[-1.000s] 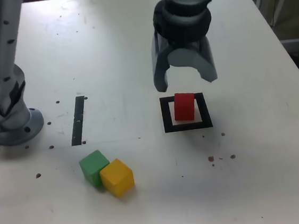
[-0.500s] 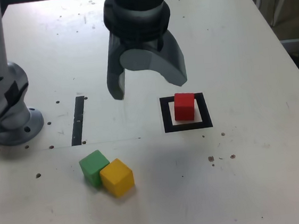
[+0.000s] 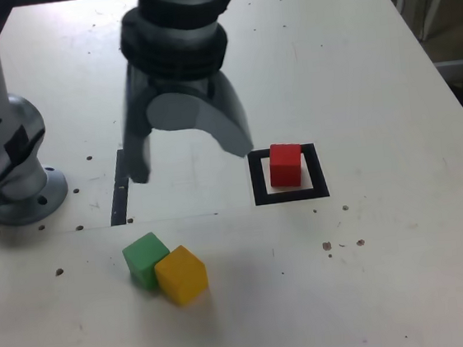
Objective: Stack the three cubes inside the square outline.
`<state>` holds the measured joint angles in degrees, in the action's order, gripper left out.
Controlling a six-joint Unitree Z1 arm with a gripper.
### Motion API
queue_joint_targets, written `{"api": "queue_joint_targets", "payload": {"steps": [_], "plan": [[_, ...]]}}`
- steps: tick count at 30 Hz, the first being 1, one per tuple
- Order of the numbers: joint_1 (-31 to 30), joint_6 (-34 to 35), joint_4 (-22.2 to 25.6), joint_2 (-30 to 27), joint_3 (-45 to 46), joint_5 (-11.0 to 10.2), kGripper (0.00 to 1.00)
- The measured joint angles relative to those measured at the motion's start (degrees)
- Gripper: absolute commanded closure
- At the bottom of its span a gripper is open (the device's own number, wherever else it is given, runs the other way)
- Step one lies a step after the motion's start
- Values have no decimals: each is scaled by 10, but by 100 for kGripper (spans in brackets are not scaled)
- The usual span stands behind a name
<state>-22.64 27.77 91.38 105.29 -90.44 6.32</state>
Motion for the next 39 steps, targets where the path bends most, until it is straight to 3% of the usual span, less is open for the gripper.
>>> {"api": "queue_joint_targets", "payload": {"steps": [5,12,16,20,24,27,35,39], "plan": [[-1,61,1,-5,22,23,0],[-37,197,-1,15,22,2,0],[-59,276,-6,24,30,26,0],[-64,306,-14,20,35,38,0],[-83,325,-35,-4,47,36,0],[-96,327,-70,-10,74,47,0],[-128,327,-208,-16,172,104,0],[-137,327,-246,-23,192,107,0]]}}
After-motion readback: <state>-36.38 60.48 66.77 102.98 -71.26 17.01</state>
